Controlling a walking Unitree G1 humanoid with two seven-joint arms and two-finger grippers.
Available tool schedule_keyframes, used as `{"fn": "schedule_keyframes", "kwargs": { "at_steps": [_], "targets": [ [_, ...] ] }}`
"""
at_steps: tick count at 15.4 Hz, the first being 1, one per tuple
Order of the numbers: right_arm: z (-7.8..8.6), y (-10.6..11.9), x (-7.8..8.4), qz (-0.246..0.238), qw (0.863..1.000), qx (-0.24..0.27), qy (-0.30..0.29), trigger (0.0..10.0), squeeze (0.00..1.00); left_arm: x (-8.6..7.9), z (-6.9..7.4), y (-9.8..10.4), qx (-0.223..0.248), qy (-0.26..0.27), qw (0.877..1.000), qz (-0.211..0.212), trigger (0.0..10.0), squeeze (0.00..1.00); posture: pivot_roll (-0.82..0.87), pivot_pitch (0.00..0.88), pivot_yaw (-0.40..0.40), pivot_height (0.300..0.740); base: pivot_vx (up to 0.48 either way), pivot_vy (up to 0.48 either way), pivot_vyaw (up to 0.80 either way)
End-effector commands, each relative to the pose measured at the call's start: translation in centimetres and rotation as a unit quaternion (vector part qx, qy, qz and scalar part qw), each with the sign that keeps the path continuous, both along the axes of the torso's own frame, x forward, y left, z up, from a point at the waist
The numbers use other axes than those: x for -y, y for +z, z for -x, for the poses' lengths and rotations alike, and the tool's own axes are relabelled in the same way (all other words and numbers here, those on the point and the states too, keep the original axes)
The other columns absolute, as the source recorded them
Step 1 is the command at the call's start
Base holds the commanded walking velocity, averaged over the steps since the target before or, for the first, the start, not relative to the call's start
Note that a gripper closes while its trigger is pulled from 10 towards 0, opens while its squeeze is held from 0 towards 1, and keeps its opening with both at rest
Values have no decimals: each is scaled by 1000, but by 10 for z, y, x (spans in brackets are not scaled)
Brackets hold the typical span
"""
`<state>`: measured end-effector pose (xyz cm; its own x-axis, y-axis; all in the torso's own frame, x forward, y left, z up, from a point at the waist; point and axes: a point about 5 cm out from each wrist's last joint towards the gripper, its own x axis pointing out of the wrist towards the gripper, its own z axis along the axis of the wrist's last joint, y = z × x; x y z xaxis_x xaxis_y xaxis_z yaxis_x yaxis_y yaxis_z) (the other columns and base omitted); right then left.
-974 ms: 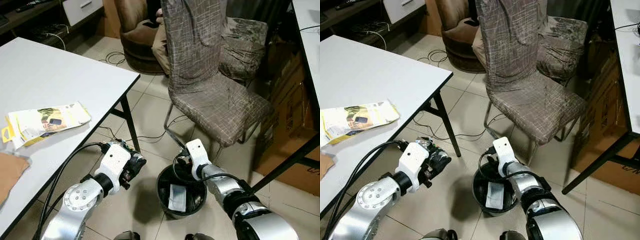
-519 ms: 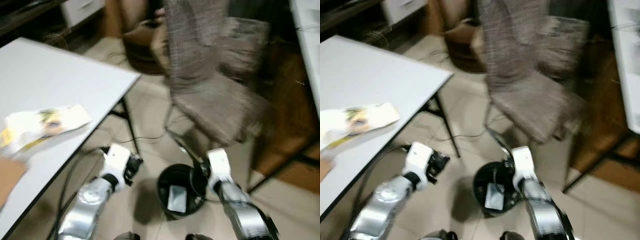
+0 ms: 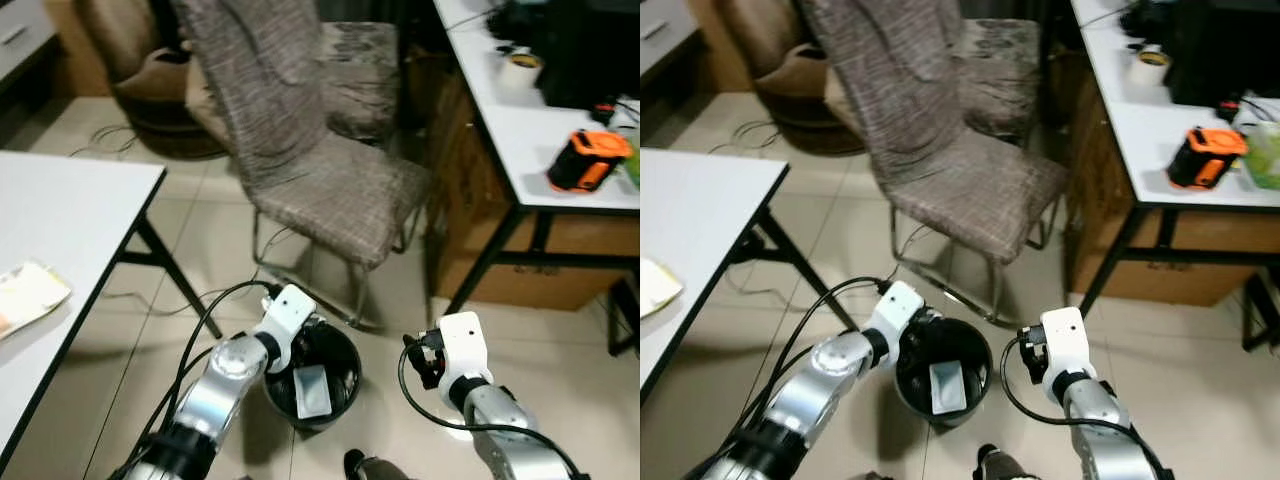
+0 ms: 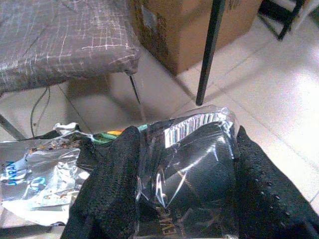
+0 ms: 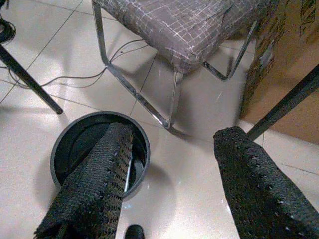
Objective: Picking trash to rubbish bin
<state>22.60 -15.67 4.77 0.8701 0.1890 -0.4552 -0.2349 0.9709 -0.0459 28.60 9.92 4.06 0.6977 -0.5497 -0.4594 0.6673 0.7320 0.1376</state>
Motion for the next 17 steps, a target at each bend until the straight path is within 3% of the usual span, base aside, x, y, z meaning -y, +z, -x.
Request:
{"fn": "schedule_keyframes", "kwargs": {
  "at_steps": [1,5,8,9,12,15,17],
  "targets": [
    [3,1,-3,-8,1000,-7,15,10000,0,-3,-1,-4,2,1,1000,-23,10000,0,-131,87,46,740,0,0,-800],
    [4,7,-3,-5,999,-19,32,10000,0,-20,-20,-6,29,75,994,-68,10000,0,-134,77,34,740,0,0,-800],
    [3,8,-3,-1,998,-25,49,10000,0,-28,-27,-4,33,109,992,-60,10000,0,-127,76,27,740,0,0,-800],
    [4,8,-5,-4,998,-32,61,10000,0,-26,-29,-4,26,107,993,-42,10000,0,-121,79,26,740,0,0,-800],
    [4,7,-7,-6,997,-37,73,10000,0,-23,-29,-4,26,92,994,-44,10000,0,-111,85,27,740,0,0,-800],
    [0,7,-8,-5,996,-37,85,10000,0,-28,-31,-7,18,97,993,-67,10000,0,-111,87,28,740,0,0,-800],
    [0,9,-13,-2,992,-37,117,10000,0,-28,-31,-9,6,97,994,-57,10000,0,-111,89,24,740,0,0,0]
  ]
}}
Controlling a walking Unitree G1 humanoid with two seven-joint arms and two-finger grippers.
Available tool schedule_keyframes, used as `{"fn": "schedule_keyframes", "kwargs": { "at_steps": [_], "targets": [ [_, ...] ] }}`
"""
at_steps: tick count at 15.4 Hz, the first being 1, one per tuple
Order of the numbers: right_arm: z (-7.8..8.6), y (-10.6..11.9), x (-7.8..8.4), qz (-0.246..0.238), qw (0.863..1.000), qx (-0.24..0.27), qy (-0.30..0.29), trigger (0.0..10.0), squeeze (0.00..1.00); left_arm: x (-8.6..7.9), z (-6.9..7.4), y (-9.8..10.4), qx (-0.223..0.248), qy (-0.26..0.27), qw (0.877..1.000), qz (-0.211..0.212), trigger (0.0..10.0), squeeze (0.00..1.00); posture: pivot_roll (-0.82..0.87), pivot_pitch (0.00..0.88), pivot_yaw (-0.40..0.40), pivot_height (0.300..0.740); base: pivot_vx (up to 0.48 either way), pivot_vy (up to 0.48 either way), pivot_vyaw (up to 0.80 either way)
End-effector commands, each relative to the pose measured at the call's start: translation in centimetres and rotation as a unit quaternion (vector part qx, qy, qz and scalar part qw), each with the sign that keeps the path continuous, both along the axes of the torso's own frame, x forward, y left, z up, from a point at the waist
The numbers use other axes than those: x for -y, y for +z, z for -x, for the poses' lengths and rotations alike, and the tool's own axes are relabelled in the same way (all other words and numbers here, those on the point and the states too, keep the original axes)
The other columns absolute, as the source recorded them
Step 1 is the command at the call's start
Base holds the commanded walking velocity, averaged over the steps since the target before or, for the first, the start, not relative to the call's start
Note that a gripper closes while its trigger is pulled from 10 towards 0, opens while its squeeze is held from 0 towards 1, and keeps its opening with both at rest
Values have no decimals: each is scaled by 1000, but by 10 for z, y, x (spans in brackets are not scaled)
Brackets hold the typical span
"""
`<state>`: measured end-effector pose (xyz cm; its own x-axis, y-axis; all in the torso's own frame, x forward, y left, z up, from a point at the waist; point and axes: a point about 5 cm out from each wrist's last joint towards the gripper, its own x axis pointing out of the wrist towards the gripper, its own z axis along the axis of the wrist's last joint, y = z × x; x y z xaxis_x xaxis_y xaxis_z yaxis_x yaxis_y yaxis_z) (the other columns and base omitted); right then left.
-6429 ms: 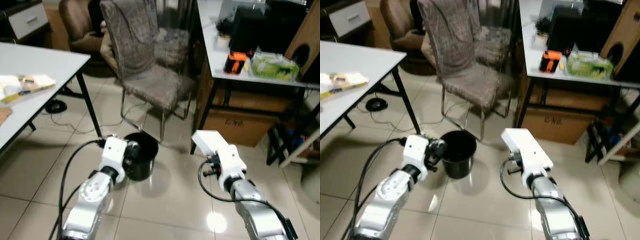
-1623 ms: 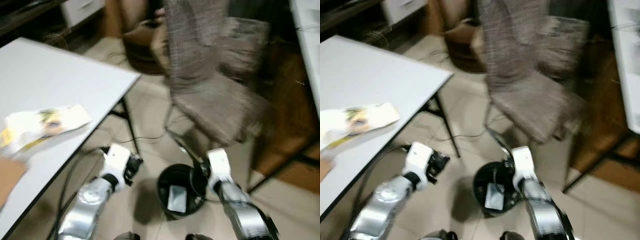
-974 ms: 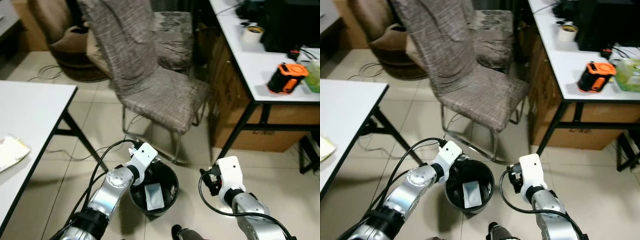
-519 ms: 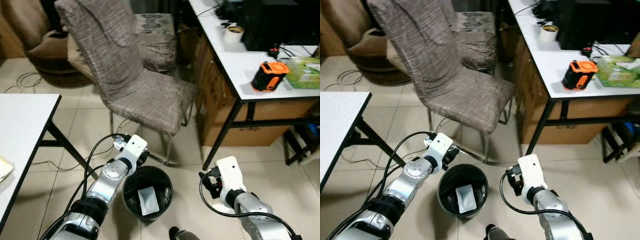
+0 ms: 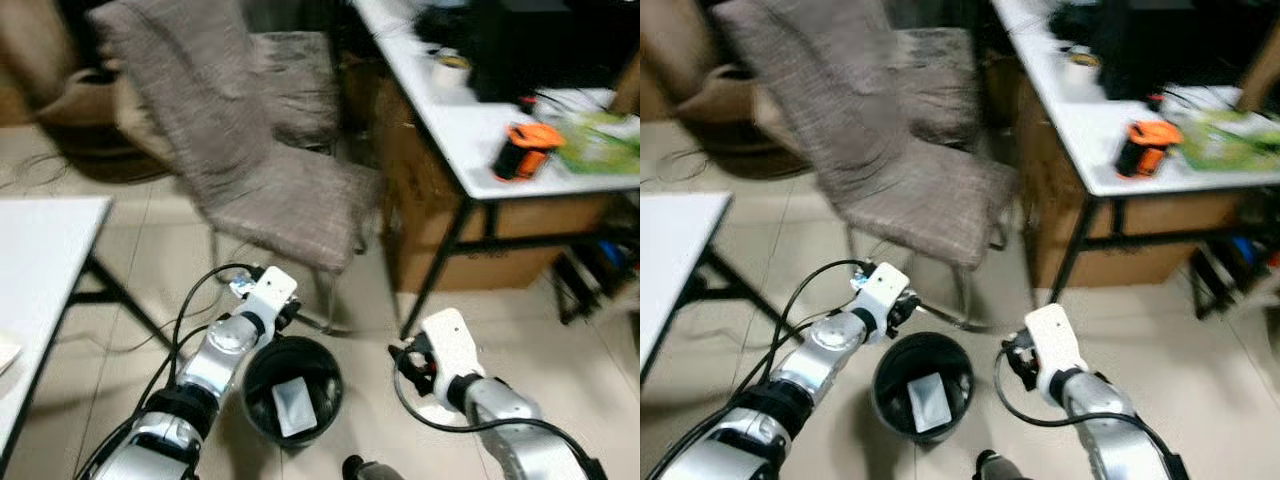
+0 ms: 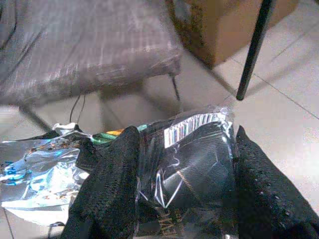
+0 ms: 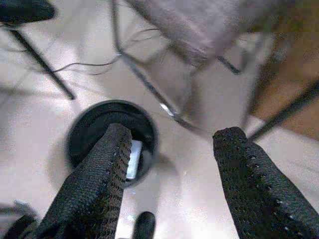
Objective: Picking trash to rubbish bin
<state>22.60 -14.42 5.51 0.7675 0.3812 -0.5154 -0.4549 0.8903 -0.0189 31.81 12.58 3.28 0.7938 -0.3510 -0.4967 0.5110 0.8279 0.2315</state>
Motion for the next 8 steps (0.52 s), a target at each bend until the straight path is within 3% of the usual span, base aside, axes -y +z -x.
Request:
{"fn": "schedule_keyframes", "kwargs": {
  "at_steps": [1,5,8],
  "targets": [
    [2,1,-3,-6,1000,-6,20,10000,0,3,-1,-1,-10,-5,1000,12,10000,0,-114,91,22,740,0,0,0],
    [8,2,0,-4,999,-17,45,10000,0,19,-2,-2,-40,-80,996,4,10000,0,-125,100,27,740,0,0,0],
    [22,4,0,-22,994,-43,101,10000,0,24,-8,2,-37,-83,996,4,10000,0,-134,104,28,740,0,0,0]
  ]
}}
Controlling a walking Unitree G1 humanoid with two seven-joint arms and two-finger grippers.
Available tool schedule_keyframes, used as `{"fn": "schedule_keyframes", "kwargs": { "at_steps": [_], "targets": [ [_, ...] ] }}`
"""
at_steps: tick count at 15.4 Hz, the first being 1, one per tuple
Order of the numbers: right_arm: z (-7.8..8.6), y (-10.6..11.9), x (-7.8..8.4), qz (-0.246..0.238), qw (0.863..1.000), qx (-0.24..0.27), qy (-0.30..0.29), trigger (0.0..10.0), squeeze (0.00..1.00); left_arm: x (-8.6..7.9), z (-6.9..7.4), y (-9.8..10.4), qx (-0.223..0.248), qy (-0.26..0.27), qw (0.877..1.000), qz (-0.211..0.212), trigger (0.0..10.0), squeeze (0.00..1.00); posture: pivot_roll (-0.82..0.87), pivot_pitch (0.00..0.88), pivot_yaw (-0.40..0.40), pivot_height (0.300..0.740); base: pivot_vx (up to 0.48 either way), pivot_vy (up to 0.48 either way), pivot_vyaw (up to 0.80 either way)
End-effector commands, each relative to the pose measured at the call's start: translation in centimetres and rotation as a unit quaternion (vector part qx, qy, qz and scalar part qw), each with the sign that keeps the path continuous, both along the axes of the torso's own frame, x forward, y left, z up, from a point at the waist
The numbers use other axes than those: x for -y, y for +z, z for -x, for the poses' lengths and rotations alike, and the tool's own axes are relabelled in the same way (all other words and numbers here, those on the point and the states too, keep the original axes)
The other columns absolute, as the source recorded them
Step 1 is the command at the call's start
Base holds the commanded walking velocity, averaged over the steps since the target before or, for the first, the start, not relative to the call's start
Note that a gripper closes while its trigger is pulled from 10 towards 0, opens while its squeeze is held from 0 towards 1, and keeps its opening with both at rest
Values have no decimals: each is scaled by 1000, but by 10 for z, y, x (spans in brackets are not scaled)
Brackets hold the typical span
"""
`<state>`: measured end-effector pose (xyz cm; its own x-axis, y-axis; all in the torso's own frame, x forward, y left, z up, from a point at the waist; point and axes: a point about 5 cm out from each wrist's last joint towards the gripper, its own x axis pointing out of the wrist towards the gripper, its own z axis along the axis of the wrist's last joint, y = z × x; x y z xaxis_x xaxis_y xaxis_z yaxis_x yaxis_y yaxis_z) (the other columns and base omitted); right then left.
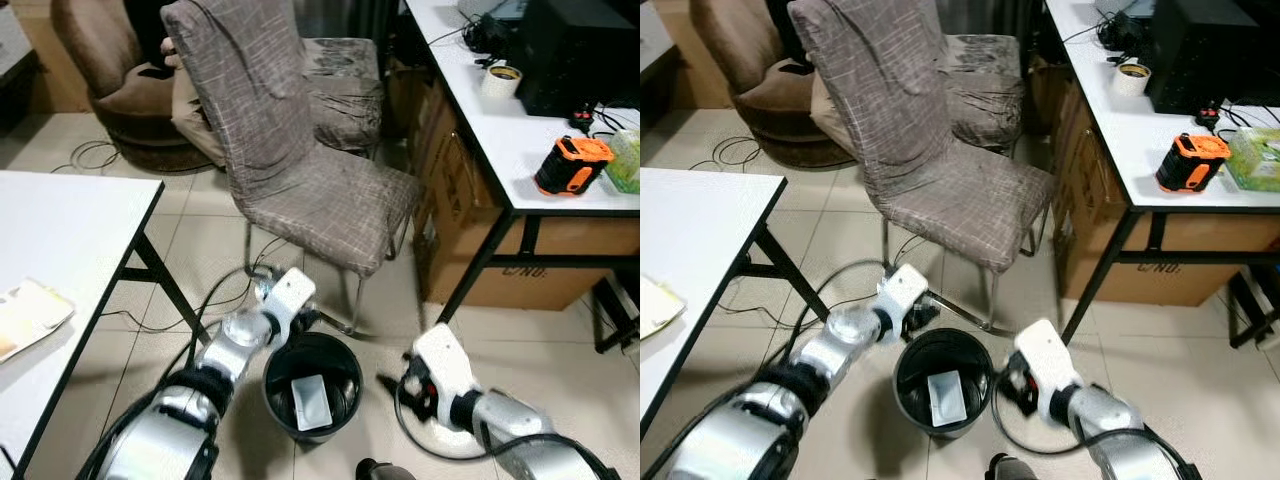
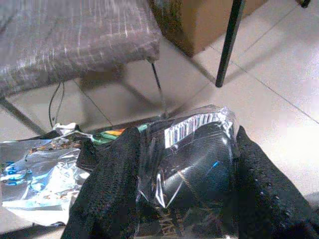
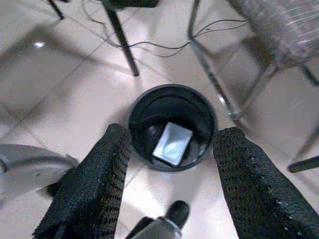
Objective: Picking trash to rubbish bin
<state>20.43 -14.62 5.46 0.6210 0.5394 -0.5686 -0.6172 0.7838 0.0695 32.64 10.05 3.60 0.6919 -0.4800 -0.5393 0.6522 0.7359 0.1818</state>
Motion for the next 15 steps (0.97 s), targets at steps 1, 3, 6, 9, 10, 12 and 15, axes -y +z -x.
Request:
{"fn": "schedule_keyframes", "kwargs": {
  "at_steps": [1,3,6,9,10,12,15],
  "targets": [
    [3,5,-4,-18,1000,-1,20,10000,0,3,-1,1,1,-11,1000,3,10000,0,-131,104,29,740,0,0,0],
    [6,6,-6,-30,999,-13,31,10000,0,10,-1,4,-4,-17,999,31,10000,0,-132,101,30,740,0,0,0],
    [3,6,-5,-25,999,-7,25,10000,0,23,3,6,-10,-47,995,86,10000,1000,-132,98,29,740,0,0,0],
    [2,6,-4,-24,999,-7,24,10000,0,27,1,11,-6,-45,992,114,10000,1000,-135,98,29,740,0,0,0],
    [3,6,-4,-22,999,-7,25,10000,0,29,2,11,-8,-47,991,124,10000,1000,-137,97,29,740,0,0,0],
    [3,7,-5,-22,999,-3,24,10000,0,25,-2,16,21,-22,991,134,10000,1000,-132,92,27,740,0,0,0],
    [-7,8,0,-12,996,44,-78,10000,0,-18,11,25,87,76,975,191,10000,0,-90,57,23,740,0,0,0]
  ]
}}
